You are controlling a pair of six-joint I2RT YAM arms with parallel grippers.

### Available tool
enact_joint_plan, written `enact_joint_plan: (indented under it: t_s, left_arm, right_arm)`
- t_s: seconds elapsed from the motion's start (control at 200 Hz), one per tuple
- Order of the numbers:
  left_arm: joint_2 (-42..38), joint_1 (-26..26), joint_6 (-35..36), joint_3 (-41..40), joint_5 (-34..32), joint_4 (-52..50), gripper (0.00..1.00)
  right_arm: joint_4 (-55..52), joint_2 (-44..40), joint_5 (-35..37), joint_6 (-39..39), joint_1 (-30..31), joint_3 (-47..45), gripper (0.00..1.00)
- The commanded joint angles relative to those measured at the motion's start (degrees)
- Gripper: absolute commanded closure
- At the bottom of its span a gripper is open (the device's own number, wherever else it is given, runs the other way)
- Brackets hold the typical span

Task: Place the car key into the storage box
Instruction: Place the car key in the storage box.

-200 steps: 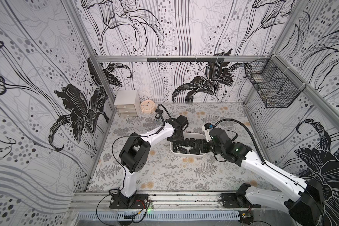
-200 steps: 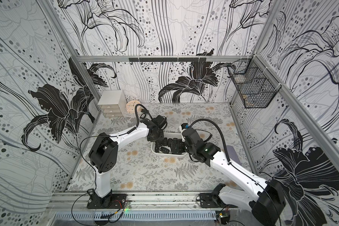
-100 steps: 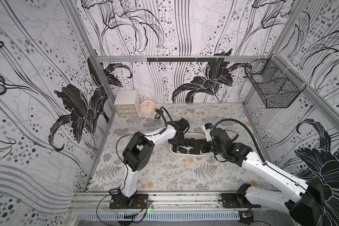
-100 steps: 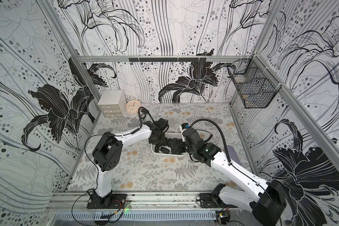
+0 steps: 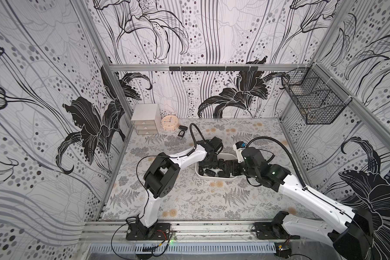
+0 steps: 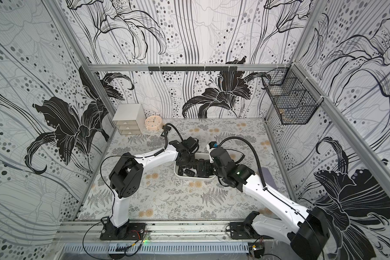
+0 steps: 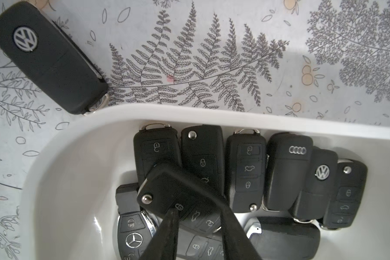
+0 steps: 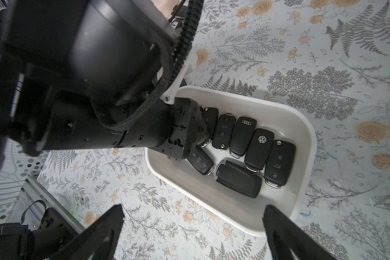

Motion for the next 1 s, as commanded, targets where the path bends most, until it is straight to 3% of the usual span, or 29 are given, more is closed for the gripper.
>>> enact_joint_plan:
  t_s: [0.0, 0.16, 0.325, 0.651, 0.991]
  left_arm:
    - [-0.2, -0.1, 0.3, 1.8, -1.4, -0.7, 0.58]
    - [-1.5, -0.1, -4.6, 1.4, -2.8, -3.4, 0.46]
    - [-1.9, -0.1, -11.2, -0.6, 0.8, -1.2, 0.4]
    - [3.3, -0.1, -16.2, 4.1, 0.4, -4.9, 0.38]
    - [7.2, 0.3, -16.5, 7.5, -0.5, -6.4, 0.42]
  right_arm:
    - [-0.6, -0.8, 0.7, -0.4, 0.1, 0.2, 0.0]
    - [-0.3, -0.5, 0.6, -0.4, 0.1, 0.3, 0.0]
    - [0.1, -0.1, 0.6, -0.5, 0.1, 0.3, 0.0]
    - [-0.6, -1.1, 1.2, -0.9, 0.1, -0.1, 0.0]
    - [-1.3, -1.4, 1.7, -1.9, 0.1, 0.1, 0.0]
